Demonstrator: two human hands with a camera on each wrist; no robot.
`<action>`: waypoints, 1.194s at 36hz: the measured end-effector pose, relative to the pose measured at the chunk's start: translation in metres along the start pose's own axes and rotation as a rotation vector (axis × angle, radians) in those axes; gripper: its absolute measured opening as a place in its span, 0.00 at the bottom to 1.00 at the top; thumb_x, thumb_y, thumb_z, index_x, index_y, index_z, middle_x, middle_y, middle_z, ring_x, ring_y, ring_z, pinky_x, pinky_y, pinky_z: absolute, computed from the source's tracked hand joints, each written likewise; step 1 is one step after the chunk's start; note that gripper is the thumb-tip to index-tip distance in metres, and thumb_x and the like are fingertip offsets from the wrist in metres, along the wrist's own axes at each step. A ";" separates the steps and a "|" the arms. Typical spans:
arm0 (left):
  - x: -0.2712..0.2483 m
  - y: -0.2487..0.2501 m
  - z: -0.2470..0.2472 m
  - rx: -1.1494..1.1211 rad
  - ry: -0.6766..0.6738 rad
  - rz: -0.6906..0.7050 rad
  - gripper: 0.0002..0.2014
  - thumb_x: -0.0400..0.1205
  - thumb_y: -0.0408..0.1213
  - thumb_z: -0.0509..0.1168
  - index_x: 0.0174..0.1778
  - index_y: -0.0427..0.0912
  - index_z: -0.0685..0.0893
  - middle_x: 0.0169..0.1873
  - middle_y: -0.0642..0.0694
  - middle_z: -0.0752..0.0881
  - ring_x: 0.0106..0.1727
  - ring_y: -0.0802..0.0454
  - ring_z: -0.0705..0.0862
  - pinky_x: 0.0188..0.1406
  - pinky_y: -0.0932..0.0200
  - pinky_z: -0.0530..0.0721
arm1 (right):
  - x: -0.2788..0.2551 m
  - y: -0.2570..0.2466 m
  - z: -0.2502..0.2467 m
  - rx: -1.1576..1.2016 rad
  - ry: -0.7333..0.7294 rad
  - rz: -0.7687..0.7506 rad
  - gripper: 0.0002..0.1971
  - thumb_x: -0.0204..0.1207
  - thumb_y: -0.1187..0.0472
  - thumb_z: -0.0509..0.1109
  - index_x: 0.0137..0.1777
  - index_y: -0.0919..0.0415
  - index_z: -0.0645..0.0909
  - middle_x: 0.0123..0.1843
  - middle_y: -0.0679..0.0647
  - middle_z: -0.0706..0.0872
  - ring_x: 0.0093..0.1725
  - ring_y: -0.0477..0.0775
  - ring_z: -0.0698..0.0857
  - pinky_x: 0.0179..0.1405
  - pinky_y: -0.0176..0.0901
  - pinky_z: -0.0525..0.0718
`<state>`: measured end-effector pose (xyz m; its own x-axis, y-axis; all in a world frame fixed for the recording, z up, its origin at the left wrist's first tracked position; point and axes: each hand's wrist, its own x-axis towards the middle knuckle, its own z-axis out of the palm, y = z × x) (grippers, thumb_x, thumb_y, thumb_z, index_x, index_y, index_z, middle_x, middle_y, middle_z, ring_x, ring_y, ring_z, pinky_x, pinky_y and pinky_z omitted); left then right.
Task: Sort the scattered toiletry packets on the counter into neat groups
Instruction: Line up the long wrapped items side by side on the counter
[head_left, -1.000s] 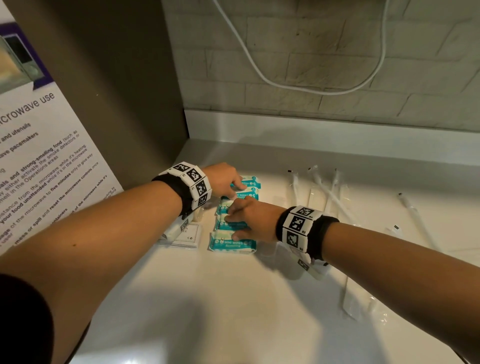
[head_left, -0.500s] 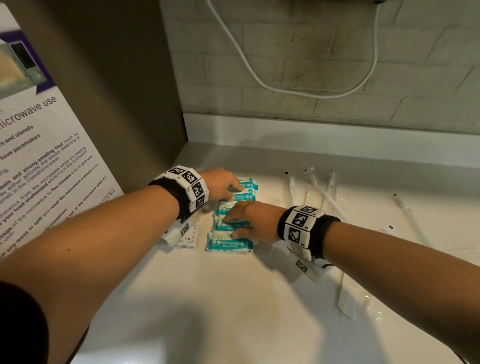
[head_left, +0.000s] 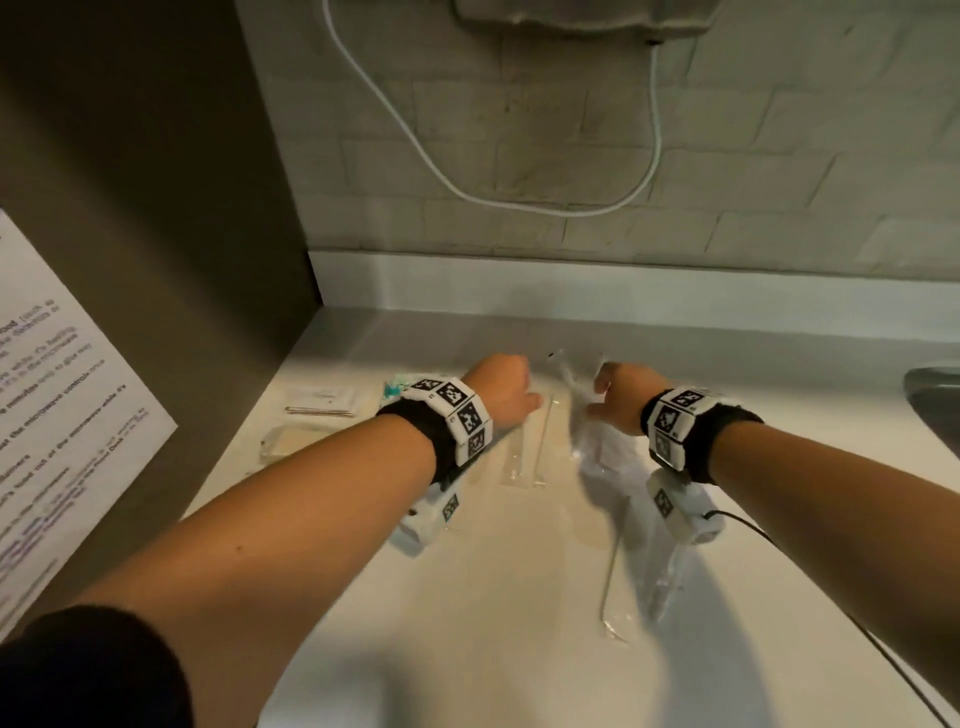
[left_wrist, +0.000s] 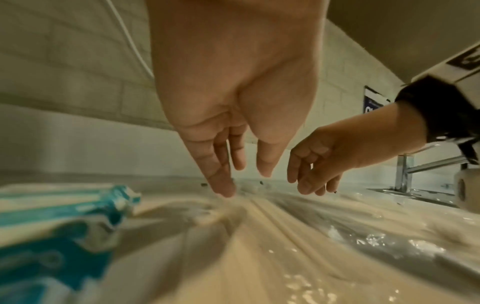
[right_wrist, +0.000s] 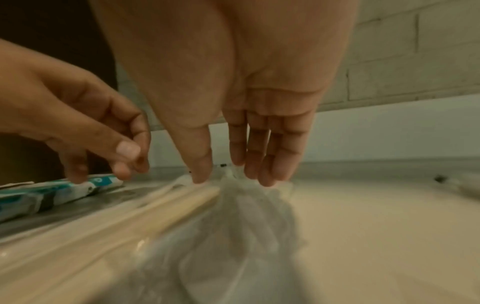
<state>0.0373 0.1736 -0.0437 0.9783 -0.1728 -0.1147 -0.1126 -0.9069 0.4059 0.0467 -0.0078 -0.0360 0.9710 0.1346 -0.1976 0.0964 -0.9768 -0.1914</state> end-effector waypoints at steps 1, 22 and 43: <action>0.003 0.003 0.006 0.009 -0.012 -0.028 0.16 0.80 0.45 0.69 0.55 0.36 0.81 0.52 0.38 0.87 0.53 0.38 0.85 0.50 0.51 0.82 | 0.000 0.002 0.003 -0.004 -0.020 0.014 0.22 0.76 0.53 0.73 0.67 0.61 0.77 0.64 0.60 0.83 0.63 0.63 0.83 0.58 0.48 0.80; 0.044 0.063 0.013 -0.304 0.251 -0.280 0.23 0.84 0.30 0.60 0.73 0.31 0.62 0.63 0.32 0.81 0.60 0.36 0.83 0.44 0.55 0.75 | -0.033 0.065 -0.012 0.345 0.038 0.076 0.21 0.77 0.68 0.61 0.71 0.64 0.66 0.43 0.53 0.78 0.36 0.51 0.78 0.26 0.37 0.71; 0.045 0.114 0.036 -0.090 0.009 -0.268 0.18 0.74 0.35 0.74 0.56 0.34 0.79 0.51 0.43 0.84 0.44 0.47 0.81 0.31 0.62 0.76 | -0.111 0.108 0.034 0.406 -0.091 0.163 0.28 0.68 0.46 0.78 0.59 0.59 0.70 0.46 0.50 0.79 0.42 0.50 0.79 0.29 0.36 0.71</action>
<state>0.0625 0.0488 -0.0350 0.9726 0.0728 -0.2208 0.1662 -0.8820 0.4410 -0.0582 -0.1229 -0.0674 0.9415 0.0163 -0.3367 -0.1675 -0.8441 -0.5094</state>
